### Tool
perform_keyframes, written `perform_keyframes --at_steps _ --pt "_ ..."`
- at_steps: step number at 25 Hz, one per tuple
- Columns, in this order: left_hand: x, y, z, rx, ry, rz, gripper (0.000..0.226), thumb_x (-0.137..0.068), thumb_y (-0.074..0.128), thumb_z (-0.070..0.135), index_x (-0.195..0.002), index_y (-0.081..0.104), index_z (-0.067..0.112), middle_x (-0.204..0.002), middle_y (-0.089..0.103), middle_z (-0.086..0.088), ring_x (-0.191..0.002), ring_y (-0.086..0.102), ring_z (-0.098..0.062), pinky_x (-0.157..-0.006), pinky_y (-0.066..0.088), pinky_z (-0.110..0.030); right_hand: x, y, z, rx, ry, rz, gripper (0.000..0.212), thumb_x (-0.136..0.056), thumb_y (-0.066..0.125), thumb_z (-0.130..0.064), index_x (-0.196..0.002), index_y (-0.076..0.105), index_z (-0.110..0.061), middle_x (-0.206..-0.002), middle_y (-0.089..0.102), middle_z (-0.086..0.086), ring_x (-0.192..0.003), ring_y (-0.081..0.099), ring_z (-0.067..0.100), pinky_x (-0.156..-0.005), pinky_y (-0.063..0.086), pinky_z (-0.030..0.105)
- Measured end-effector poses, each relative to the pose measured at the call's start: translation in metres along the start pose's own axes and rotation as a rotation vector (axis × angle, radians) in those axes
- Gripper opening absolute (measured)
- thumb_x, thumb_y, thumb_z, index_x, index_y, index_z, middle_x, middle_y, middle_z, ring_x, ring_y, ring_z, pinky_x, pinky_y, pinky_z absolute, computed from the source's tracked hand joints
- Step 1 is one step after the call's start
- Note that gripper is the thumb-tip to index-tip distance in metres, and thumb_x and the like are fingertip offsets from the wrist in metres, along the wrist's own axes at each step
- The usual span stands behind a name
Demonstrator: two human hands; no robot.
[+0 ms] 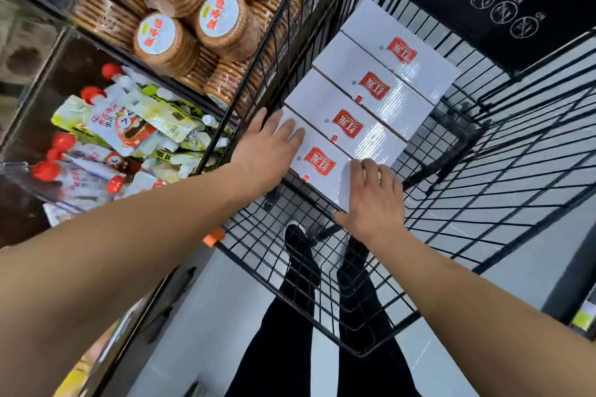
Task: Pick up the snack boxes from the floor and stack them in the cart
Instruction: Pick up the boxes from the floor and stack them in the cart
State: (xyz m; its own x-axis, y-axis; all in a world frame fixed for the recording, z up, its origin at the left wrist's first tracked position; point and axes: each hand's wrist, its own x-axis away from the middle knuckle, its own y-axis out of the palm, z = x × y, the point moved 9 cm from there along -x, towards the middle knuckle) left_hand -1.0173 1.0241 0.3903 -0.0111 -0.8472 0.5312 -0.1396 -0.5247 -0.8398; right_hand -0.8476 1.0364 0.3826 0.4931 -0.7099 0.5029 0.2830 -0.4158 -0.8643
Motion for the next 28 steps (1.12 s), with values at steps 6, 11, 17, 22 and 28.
perform_keyframes --at_steps 6,11,17,22,28 --pt "0.075 -0.028 0.006 0.528 -0.241 0.079 0.071 -0.087 0.054 0.043 -0.148 0.030 0.013 -0.151 0.038 -0.011 -0.138 0.033 -0.030 -0.114 0.027 -0.048 0.030 -0.057 -0.017 -0.080 -0.215 -0.013 0.089 -0.081 0.063 -0.052 -0.148 0.023 -0.012 -0.153 0.027 0.013 -0.141 0.022 0.034 -0.115 0.025 0.049" --pt "0.186 -0.041 0.026 0.746 -0.580 0.224 0.070 -0.088 0.057 0.040 -0.146 0.036 0.007 -0.149 0.039 -0.017 -0.137 0.036 -0.030 -0.114 0.029 -0.040 0.082 -0.098 -0.067 0.063 -0.565 0.020 0.076 -0.083 0.058 -0.049 -0.143 0.033 -0.009 -0.149 0.036 0.013 -0.140 0.028 0.033 -0.115 0.027 0.046" --pt "0.362 0.013 0.091 1.054 -1.127 0.348 0.069 -0.087 0.063 0.034 -0.146 0.037 0.008 -0.152 0.035 -0.016 -0.140 0.032 -0.025 -0.113 0.018 -0.026 0.203 -0.081 -0.157 0.293 -1.035 0.025 0.076 -0.084 0.060 -0.048 -0.145 0.034 -0.010 -0.148 0.036 0.010 -0.138 0.030 0.030 -0.116 0.024 0.040" --pt "0.550 0.101 0.210 1.237 -1.607 0.376 0.070 -0.086 0.063 0.037 -0.145 0.036 0.011 -0.150 0.038 -0.012 -0.138 0.036 -0.026 -0.111 0.026 -0.030 0.354 0.005 -0.244 0.502 -1.403 -0.069 0.073 -0.082 0.061 -0.051 -0.139 0.039 -0.010 -0.144 0.039 0.010 -0.136 0.032 0.030 -0.114 0.028 0.040" --pt "0.739 0.202 0.395 1.338 -1.996 0.450 0.070 -0.084 0.065 0.038 -0.144 0.041 0.011 -0.147 0.044 -0.009 -0.134 0.041 -0.026 -0.109 0.031 -0.029 0.558 0.142 -0.298 0.633 -1.619 -0.201 0.068 -0.084 0.056 -0.049 -0.140 0.038 -0.014 -0.146 0.036 0.005 -0.135 0.031 0.028 -0.113 0.028 0.039"
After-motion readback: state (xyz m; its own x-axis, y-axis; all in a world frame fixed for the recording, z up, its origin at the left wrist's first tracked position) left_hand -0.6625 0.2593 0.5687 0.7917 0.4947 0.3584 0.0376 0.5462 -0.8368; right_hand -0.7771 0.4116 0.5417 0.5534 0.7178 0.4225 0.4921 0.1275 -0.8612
